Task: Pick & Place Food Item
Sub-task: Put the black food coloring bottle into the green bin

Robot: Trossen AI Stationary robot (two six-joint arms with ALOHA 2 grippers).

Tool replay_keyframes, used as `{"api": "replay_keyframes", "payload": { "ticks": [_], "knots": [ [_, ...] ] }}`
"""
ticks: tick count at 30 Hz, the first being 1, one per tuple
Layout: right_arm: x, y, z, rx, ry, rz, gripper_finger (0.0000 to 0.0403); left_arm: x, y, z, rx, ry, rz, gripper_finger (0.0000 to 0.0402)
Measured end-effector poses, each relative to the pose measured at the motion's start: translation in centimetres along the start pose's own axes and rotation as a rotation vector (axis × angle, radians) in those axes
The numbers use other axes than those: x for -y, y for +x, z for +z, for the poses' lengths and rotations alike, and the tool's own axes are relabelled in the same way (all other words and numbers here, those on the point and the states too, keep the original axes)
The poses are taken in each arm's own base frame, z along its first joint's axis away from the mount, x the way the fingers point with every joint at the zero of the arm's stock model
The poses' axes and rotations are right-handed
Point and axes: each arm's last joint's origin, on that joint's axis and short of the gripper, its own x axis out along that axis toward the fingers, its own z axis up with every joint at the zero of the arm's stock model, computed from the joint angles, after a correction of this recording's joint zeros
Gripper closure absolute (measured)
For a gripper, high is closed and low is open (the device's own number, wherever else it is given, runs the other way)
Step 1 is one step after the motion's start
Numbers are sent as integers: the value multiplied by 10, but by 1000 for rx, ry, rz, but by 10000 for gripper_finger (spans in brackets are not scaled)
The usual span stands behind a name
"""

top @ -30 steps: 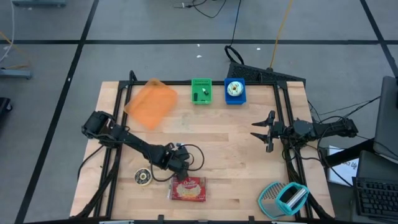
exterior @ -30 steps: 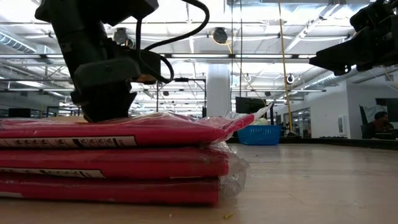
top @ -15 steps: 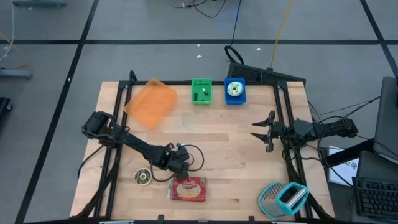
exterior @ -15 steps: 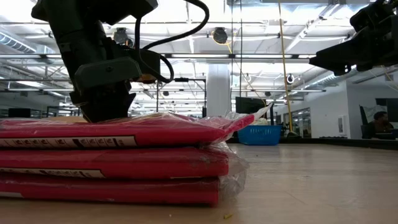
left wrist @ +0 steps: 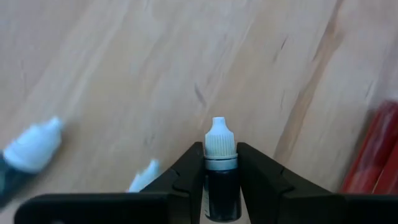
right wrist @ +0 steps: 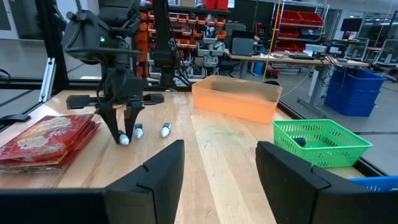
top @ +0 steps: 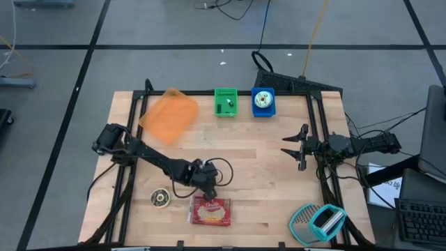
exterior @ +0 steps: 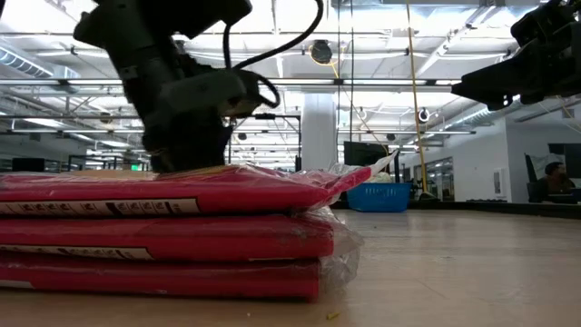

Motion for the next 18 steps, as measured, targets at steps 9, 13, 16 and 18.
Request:
{"api": "replay_keyframes", "payload": {
  "ticks": [9, 13, 16, 18],
  "knots": [
    [0, 0, 0, -1, 0, 0, 216, -5, 2, 28, 161, 71, -68, 314],
    [0, 0, 0, -1, 0, 0, 216, -11, 3, 42, 232, 97, -81, 314],
    [0, 0, 0, -1, 0, 0, 216, -17, 3, 53, 287, 127, -87, 314],
    [0, 0, 0, -1, 0, 0, 216, -21, 3, 60, 326, 145, -88, 314]
  ]
}}
